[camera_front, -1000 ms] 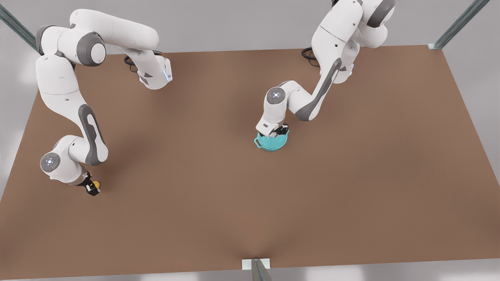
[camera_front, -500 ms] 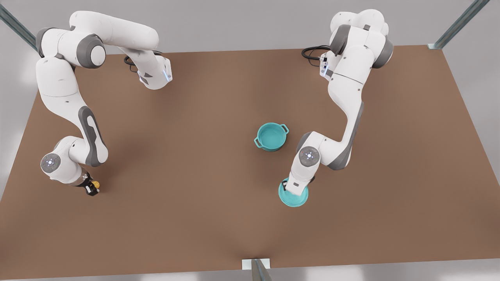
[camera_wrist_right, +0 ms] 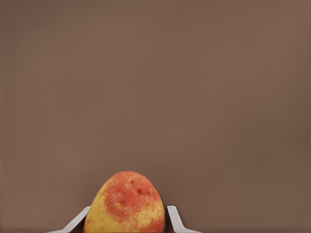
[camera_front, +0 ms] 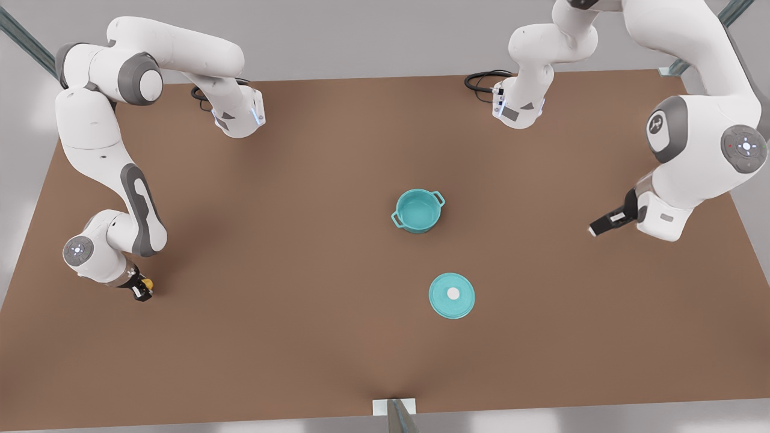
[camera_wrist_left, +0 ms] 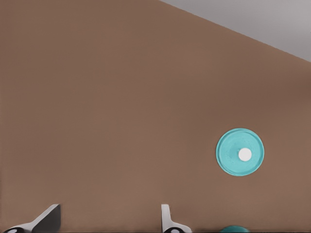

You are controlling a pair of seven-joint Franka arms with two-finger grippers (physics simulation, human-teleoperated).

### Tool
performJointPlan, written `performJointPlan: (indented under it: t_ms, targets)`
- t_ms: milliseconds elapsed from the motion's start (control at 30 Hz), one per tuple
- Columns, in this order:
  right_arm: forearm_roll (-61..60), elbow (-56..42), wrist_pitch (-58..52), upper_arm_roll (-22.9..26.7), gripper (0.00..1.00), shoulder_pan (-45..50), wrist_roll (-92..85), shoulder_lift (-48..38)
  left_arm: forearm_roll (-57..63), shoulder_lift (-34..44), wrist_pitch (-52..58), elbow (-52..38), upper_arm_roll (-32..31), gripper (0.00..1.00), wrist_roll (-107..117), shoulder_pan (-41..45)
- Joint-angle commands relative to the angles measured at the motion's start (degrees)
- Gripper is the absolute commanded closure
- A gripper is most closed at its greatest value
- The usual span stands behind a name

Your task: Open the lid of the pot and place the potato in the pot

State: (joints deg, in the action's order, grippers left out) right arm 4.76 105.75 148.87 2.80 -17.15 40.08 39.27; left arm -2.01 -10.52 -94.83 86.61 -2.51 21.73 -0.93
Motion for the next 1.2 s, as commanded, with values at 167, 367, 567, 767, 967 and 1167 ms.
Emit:
performJointPlan:
  t_ms: [167, 367, 567, 767, 967, 1167]
  targets:
    - [0.34, 0.07, -0.51, 0.01, 0.47, 0.01, 0.79, -0.42, -0.72, 0.41, 5.19, 0.58, 0.31, 0.0, -21.2, -0.38]
    - [0.25, 0.34, -0.86, -0.08, 0.47, 0.1, 0.7, -1.56, -0.72, 0.33, 5.19, 0.66, -0.13, 0.0, -21.2, -0.21]
    - [0.25, 0.34, -1.48, -0.17, 0.5, 0.1, 0.88, -2.44, -0.45, -0.29, 5.01, 0.49, -0.3, 0.0, -21.29, 0.06]
    - [0.08, 0.42, -2.62, -0.43, 0.52, 0.28, 0.96, -3.76, -0.63, 0.15, 5.18, 0.14, -0.04, 0.0, -20.15, 0.23]
    - [-0.27, 0.42, -4.03, -2.01, 0.54, 0.45, 0.96, -6.57, -3.44, 0.85, 8.79, -1.01, -0.21, 0.0, -18.57, -0.12]
    - [-0.36, 0.42, -6.75, -6.58, 0.55, 0.71, 1.75, -9.83, -3.18, 0.85, 10.11, -0.83, -0.48, 0.0, -17.6, 0.5]
